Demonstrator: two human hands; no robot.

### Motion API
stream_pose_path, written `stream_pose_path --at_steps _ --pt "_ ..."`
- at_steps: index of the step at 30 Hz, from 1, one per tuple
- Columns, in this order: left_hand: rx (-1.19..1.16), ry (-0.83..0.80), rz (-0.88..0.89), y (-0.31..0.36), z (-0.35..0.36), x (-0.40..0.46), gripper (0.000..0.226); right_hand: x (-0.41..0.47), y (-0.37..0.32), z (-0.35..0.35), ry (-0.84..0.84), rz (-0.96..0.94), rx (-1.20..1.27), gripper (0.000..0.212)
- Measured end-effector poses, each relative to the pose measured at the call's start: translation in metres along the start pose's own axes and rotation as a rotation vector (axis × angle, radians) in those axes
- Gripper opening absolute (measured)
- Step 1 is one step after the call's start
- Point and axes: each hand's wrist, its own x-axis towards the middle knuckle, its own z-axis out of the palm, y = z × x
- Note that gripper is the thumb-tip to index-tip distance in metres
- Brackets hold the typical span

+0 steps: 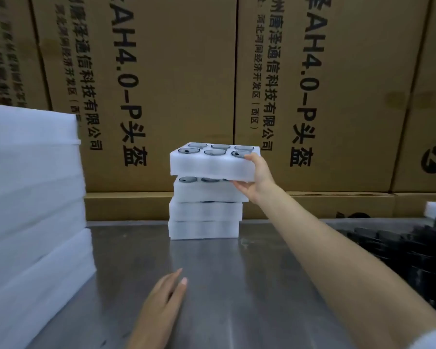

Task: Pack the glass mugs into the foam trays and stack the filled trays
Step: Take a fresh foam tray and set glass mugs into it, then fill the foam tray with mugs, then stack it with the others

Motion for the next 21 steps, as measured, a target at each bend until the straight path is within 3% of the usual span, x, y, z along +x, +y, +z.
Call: stream_pose_path --at_steps 3,11,14,18,21 --pt "-0.102 0.015 -0.006 -0.003 0.002 0.011 0.021 0.031 0.005 0.019 0.039 -0.020 -0.031 0.061" --pt "-0.238 0.034 -0.015 -0.016 0.004 0.016 0.028 0.071 0.016 0.016 0.111 0.026 -0.317 0.036" --pt "-0.281 0.037 -0.042 -0.019 0.006 0.015 0.024 0.075 0.018 0.014 0.148 -0.022 -0.517 0.046" --pt "-0.342 0.041 -0.005 -0.016 0.003 0.008 0.022 0.086 0.021 0.002 0.350 -0.236 -1.001 0.070" --pt "-0.400 0.057 -0.018 -0.020 -0.001 0.015 0.022 0.081 0.041 -0.014 0.389 -0.092 -0.897 0.094"
